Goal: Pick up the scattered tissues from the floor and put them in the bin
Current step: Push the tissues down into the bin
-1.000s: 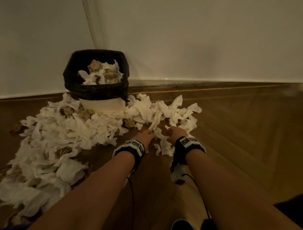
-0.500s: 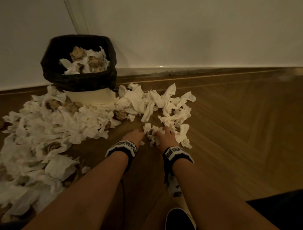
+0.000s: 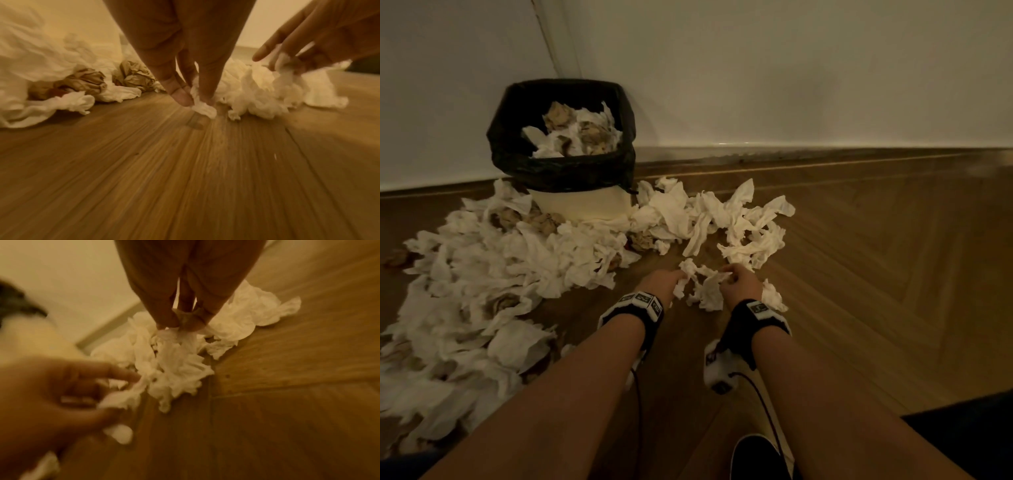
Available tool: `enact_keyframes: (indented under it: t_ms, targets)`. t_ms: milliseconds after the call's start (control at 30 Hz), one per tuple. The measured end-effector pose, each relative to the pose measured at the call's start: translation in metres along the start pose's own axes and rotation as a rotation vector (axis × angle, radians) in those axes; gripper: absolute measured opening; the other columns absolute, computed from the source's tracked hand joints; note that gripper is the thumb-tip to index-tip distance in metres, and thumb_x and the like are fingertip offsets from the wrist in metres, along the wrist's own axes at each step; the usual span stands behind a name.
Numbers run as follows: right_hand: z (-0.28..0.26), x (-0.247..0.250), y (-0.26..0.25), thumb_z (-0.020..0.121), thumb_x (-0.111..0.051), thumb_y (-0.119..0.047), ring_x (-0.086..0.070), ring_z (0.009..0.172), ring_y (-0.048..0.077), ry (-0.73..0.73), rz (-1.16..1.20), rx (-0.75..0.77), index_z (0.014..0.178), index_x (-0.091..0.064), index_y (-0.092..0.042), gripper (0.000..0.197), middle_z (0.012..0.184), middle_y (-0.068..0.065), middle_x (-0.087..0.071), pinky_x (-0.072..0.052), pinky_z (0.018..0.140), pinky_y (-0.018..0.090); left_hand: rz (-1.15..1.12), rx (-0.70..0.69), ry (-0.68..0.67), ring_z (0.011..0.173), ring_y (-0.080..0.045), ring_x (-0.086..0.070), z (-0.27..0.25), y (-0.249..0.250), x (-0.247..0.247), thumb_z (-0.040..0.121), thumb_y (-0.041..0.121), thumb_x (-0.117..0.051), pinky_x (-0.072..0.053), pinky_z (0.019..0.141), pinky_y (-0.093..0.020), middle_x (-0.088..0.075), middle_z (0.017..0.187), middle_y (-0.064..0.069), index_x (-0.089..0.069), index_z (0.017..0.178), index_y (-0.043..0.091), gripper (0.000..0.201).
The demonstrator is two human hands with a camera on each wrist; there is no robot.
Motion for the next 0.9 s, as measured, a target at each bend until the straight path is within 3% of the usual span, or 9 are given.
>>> enact_keyframes:
  t_ms: [133,267,400,500,567,633,700,800,900]
  targets:
    - [-0.004,0.004,0.005,0.088,-0.036,0.001,-0.047,0.056,0.011,-0.037,0.441,-0.219,0.115,-0.062,-0.027,0.046,0.087,0.000,-0.055,-0.041,0.047,0.022,-0.086,-0.014,0.059,0.132,-0.032,-0.036,-0.007,-0.003,0.012,0.094,0.005,-0.043,-0.038,0.104,-0.036,-0.028,0.150,-0.012,-0.025,0.147,0.027,0.059]
    - [-0.022,-0.004,0.007,0.093,-0.048,-0.041,-0.054,0.088,0.024,-0.196,0.927,-0.447,0.130,-0.051,-0.022,0.042,0.102,0.001,-0.047,-0.041,0.055,0.033,-0.078,-0.018,0.058,0.130,-0.028,-0.039,-0.016,-0.003,0.024,0.095,0.011,-0.047,-0.036,0.106,-0.031,-0.033,0.147,-0.012,-0.044,0.139,0.017,0.044]
    - [-0.038,-0.004,0.010,0.088,-0.060,-0.034,-0.061,0.091,0.025,-0.268,0.824,-0.486,0.132,-0.045,-0.022,0.048,0.114,0.008,-0.057,-0.044,0.050,0.028,-0.057,0.075,0.170,0.120,-0.028,-0.047,-0.028,-0.019,0.043,0.092,0.007,-0.050,-0.038,0.101,-0.031,-0.041,0.136,-0.012,-0.056,0.126,0.011,0.035]
    - [-0.045,-0.002,0.010,0.095,-0.052,-0.022,-0.059,0.065,0.017,-0.267,0.797,-0.485,0.129,-0.048,-0.012,0.035,0.096,0.007,-0.057,-0.047,0.054,0.028,-0.115,0.126,0.147,0.115,-0.027,-0.053,-0.037,-0.029,0.048,0.093,0.006,-0.046,-0.041,0.093,-0.030,-0.053,0.130,-0.012,-0.058,0.119,0.012,0.029]
    - [-0.046,0.003,0.009,0.097,-0.047,-0.023,-0.050,0.067,0.012,-0.265,0.710,-0.432,0.137,-0.042,-0.009,0.043,0.124,0.013,-0.055,-0.049,0.066,0.025,-0.166,0.142,0.164,0.103,-0.025,-0.055,-0.044,-0.034,0.050,0.094,0.006,-0.042,-0.043,0.081,-0.030,-0.055,0.124,-0.013,-0.055,0.111,0.016,0.024]
    - [-0.049,0.009,0.006,0.098,-0.043,-0.026,-0.047,0.070,0.008,-0.249,0.698,-0.399,0.140,-0.036,-0.004,0.048,0.143,0.013,-0.041,-0.049,0.058,0.016,-0.211,0.155,0.203,0.097,-0.024,-0.055,-0.052,-0.034,0.054,0.093,0.004,-0.041,-0.042,0.075,-0.030,-0.056,0.121,-0.014,-0.050,0.114,0.019,0.027]
    - [-0.062,0.010,-0.005,0.095,-0.047,-0.039,-0.054,0.078,0.013,-0.325,0.679,-0.369,0.140,-0.038,-0.008,0.055,0.140,0.013,-0.045,-0.052,0.060,0.019,-0.227,0.141,0.211,0.110,-0.027,-0.053,-0.056,-0.029,0.056,0.092,0.001,-0.041,-0.044,0.085,-0.034,-0.051,0.129,-0.015,-0.044,0.129,0.019,0.040]
    - [-0.079,0.005,-0.027,0.083,-0.055,-0.058,-0.056,0.116,0.030,-0.461,0.668,-0.345,0.138,-0.042,-0.020,0.069,0.132,0.010,-0.055,-0.051,0.090,0.038,-0.157,0.147,0.259,0.130,-0.033,-0.038,-0.068,-0.022,0.070,0.092,0.002,-0.045,-0.034,0.105,-0.040,-0.032,0.145,-0.015,-0.032,0.142,0.017,0.054]
    - [-0.097,0.010,-0.047,0.078,-0.071,-0.041,-0.072,0.075,0.024,-0.484,0.645,-0.374,0.123,-0.052,-0.018,0.054,0.091,0.008,-0.070,-0.053,0.046,0.027,-0.177,0.177,0.309,0.133,-0.034,-0.033,-0.078,-0.022,0.087,0.090,-0.001,-0.046,-0.032,0.107,-0.039,-0.023,0.147,-0.016,-0.027,0.144,0.011,0.058]
Point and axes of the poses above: each hand's wrist, its own z-axis towards the middle knuckle, its own x-axis out of the back of the hand, y = z × x, the point moved 8 cm from there along z, towards the middle knuckle
